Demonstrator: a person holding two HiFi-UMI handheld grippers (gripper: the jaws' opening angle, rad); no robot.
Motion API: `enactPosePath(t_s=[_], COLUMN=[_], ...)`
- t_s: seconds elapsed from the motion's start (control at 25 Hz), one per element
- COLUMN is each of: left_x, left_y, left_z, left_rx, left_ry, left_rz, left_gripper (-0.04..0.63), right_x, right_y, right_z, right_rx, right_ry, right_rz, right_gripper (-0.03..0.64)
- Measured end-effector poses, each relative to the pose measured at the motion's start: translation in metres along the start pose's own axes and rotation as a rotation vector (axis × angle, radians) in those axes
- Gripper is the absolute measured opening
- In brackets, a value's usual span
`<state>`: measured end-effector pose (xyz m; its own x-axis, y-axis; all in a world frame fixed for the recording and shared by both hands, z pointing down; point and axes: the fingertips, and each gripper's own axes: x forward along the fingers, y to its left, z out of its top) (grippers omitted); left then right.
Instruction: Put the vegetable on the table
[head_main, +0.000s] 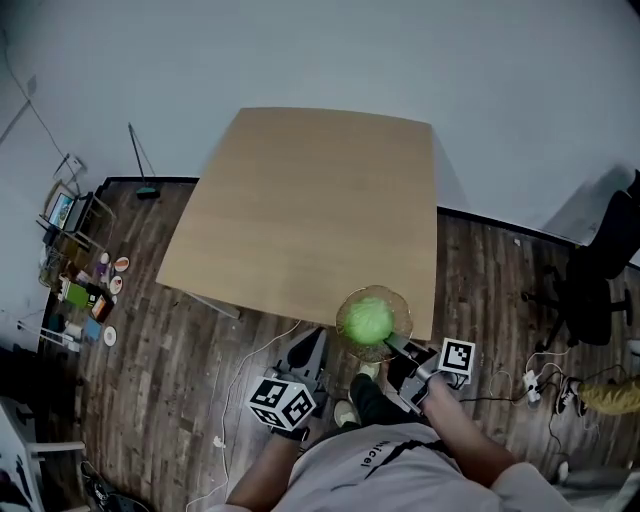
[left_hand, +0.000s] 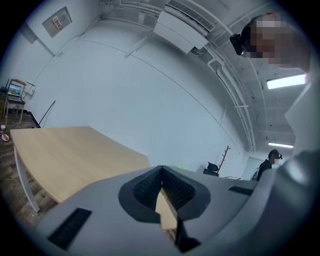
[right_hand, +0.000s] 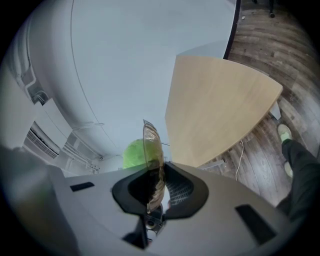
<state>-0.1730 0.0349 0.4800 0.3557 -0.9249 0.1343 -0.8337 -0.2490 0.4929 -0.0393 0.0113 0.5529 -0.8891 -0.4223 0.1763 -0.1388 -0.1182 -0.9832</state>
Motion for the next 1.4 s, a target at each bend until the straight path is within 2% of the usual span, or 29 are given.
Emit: enactPosePath(t_s=[0.36,0.52,0.8,1.08,1.4], left_x=[0.098,0.131,0.181,0.220,0.253], left_y=[0.034,0.043,0.055,0.089,0.124], left_z=[0.020,0.023,0.018,0.007,0.010], left_rx=[0.017,0.041,0.051,0.036,0.057], left_ry=[0.033,0.061,0.125,0.191,0.249], left_rz=[0.035,0.042,0.025,-0.023,-0.081], left_gripper=[0.014,0.014,0.014,0.014,0.014], right_x=[0.044,0.063,0.088,0.123,0.163], right_y=[-0.026,-0.042,-0.072,-0.120,-0.159], right_z=[0.088,0.115,0.144,0.161,0.182], right_rx=[-0.017,-0.024,0.017,0.032,0.079], right_ry=[0.035,0.061,0.060,0.042,-0.017], right_rz=[-0.006,-0.039,-0.053,-0.112,-0.170], right_gripper=[0.040,0.040,0.040,0.040,0.040])
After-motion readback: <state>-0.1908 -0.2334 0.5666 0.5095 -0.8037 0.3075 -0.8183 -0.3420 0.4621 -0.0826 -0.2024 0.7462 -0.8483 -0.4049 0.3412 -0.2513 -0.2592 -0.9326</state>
